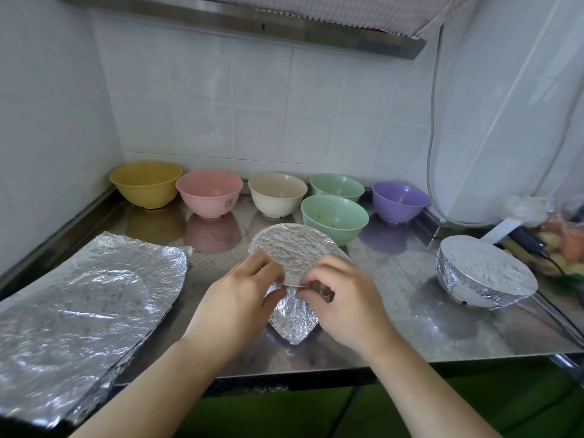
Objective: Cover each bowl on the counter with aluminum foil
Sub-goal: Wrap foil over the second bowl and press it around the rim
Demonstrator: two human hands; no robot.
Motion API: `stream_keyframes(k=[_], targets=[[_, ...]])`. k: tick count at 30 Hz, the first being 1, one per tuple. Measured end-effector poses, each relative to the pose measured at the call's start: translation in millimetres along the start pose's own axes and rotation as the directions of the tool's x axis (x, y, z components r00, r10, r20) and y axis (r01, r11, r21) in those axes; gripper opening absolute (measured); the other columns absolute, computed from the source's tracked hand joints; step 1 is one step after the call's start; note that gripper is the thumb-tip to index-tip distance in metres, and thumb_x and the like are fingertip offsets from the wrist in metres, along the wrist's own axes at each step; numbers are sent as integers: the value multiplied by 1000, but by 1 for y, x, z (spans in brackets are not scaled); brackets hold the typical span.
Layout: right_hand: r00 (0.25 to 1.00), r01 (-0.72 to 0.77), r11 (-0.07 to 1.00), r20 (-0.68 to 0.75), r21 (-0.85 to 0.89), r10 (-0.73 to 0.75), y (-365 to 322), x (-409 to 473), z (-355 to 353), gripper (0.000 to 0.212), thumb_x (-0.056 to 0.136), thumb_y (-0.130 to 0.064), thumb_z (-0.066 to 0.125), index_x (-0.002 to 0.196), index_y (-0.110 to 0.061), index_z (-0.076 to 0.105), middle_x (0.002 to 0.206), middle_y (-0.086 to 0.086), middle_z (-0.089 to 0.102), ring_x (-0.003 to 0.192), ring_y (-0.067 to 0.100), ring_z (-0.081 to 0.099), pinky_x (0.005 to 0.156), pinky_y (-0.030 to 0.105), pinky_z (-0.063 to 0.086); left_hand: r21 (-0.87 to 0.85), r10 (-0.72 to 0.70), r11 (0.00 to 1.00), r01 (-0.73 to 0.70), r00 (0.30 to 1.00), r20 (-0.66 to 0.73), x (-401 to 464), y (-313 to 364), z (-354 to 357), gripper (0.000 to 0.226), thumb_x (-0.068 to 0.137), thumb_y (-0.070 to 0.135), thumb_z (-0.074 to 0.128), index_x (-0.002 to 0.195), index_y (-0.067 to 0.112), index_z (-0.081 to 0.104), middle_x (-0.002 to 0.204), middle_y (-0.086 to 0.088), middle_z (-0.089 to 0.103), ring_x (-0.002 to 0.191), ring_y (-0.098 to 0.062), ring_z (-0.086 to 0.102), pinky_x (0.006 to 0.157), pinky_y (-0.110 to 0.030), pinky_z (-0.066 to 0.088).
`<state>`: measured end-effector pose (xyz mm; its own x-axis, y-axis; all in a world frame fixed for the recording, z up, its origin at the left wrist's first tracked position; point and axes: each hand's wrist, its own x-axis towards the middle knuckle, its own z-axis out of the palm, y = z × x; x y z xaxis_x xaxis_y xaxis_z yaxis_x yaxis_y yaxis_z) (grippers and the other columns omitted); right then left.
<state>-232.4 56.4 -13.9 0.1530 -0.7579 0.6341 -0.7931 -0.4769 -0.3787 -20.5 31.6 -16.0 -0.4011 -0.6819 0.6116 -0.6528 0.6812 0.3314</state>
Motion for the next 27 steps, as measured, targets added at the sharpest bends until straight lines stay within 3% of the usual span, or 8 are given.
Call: stream_keyframes(k=[6,11,15,21,24,27], targets=[[997,71,978,-14,-196,-76,-7,0,5,26,81,-29,86,86,-23,62,91,-11,54,85,13,56,59,38,49,48,-8,999,9,1000,-13,5,3,6,32,81,23,87,88,25,56,94,12,56,74,-11,51,49,-30,43],[996,82,975,48,-205,-74,-7,0,6,31,80,-27,86,91,-23,58,95,-11,51,87,14,54,59,41,49,73,-17,997,18,1000,-22,6,1,5,34,79,24,89,87,27,56,91,13,55,74,-10,51,47,-28,41],[993,119,960,37,-254,-113,-8,-1,7,29,82,-22,86,90,-20,58,94,-9,51,88,17,55,59,35,45,106,-17,994,21,999,-34,5,3,4,32,78,26,90,86,26,59,90,13,56,75,-2,37,49,-21,32],[997,68,983,42,-172,-62,-14,1,7,20,86,-20,81,90,-22,61,93,-10,53,86,15,56,61,37,48,90,-25,996,26,1000,-7,5,0,-1,24,84,33,84,90,29,61,95,15,57,76,-11,56,48,-25,40],[1000,18,996,9,-86,-18,-16,2,-1,11,91,-26,73,93,-22,63,96,-13,55,92,10,57,71,33,50,50,-67,997,66,998,11,4,0,-5,20,87,36,79,96,31,62,105,18,55,81,-8,53,53,-30,48],[979,-157,984,-148,-88,143,-3,10,-6,17,97,-20,68,113,-15,66,116,-5,57,113,17,55,97,25,42,20,-104,994,104,995,2,5,1,-4,20,88,40,77,100,33,63,110,18,49,83,-5,48,56,-28,47]])
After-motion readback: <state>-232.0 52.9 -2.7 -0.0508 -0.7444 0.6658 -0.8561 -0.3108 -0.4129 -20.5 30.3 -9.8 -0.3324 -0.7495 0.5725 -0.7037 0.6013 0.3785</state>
